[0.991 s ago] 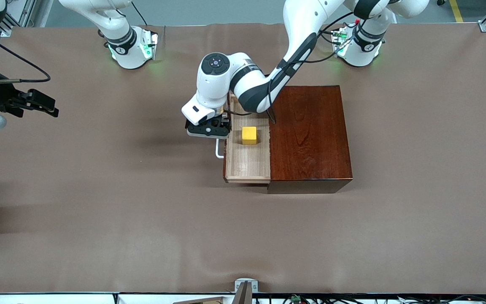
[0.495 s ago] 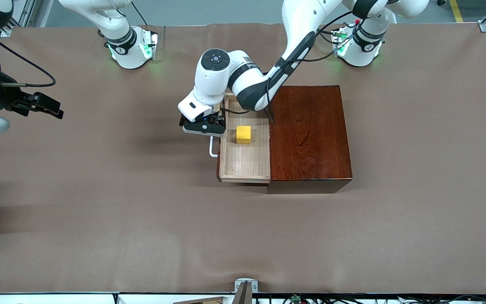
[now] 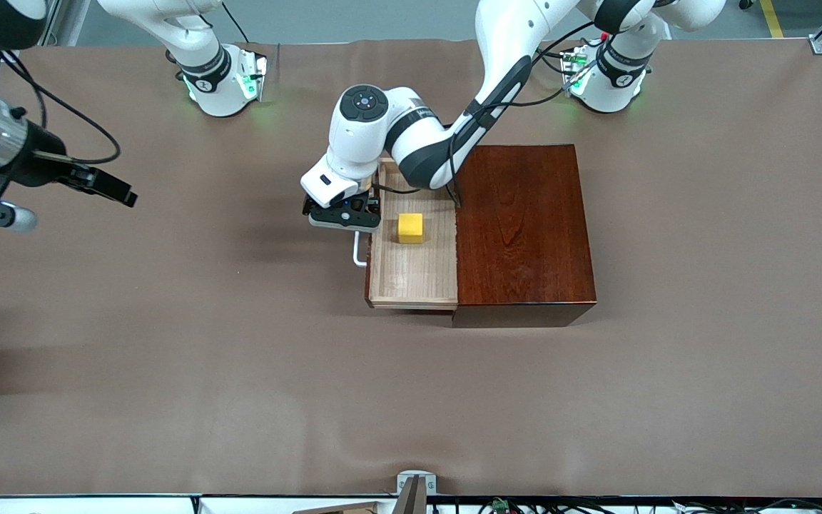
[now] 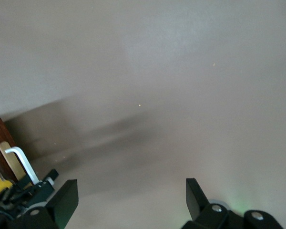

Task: Open drawer, take yellow block, close drawer

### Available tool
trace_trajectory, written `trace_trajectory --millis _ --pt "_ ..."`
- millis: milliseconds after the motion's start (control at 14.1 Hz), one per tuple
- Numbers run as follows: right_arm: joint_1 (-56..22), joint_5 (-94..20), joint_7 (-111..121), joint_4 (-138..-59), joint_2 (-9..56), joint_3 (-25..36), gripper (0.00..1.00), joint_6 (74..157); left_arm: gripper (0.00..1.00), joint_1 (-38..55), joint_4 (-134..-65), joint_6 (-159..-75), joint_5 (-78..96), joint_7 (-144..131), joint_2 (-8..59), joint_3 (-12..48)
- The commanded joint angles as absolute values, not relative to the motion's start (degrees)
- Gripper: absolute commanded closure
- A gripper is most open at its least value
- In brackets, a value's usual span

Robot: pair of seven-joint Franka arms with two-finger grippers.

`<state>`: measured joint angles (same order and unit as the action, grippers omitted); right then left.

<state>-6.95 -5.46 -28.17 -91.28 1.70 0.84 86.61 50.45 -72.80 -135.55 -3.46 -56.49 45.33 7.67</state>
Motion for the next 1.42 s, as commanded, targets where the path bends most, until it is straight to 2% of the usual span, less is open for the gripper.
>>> trace_trajectory --millis 0,354,566,849,1132,1344 --pt "-9.22 -6.06 -35.48 -90.09 3.16 1.05 0.0 86.31 0.0 52.03 -69.79 -134.12 -0.79 -58.27 46.5 7.91" --pt "-12.38 -6.15 -46.46 -89.47 4.74 1.05 0.0 86.48 0.0 51.59 -69.79 -129.21 -0.97 -58.45 45.62 7.47" --pt "-14.84 -6.07 -58.41 -88.42 6.5 1.05 0.0 86.14 0.0 51.33 -69.7 -125.53 -0.79 -58.54 42.29 7.38" --pt "-17.75 -6.15 -68.27 -88.33 8.17 1.05 0.0 86.83 0.0 48.0 -69.79 -117.01 1.39 -58.54 33.51 7.3" --pt "-20.12 -7.47 -77.06 -88.33 9.75 1.05 0.0 90.7 0.0 42.99 -71.36 -105.32 0.79 -55.22 25.16 7.12" --pt "-24.15 -7.47 -85.48 -88.33 12.21 1.05 0.0 95.08 0.0 38.52 -71.98 -96.17 0.27 -46.86 21.46 7.03"
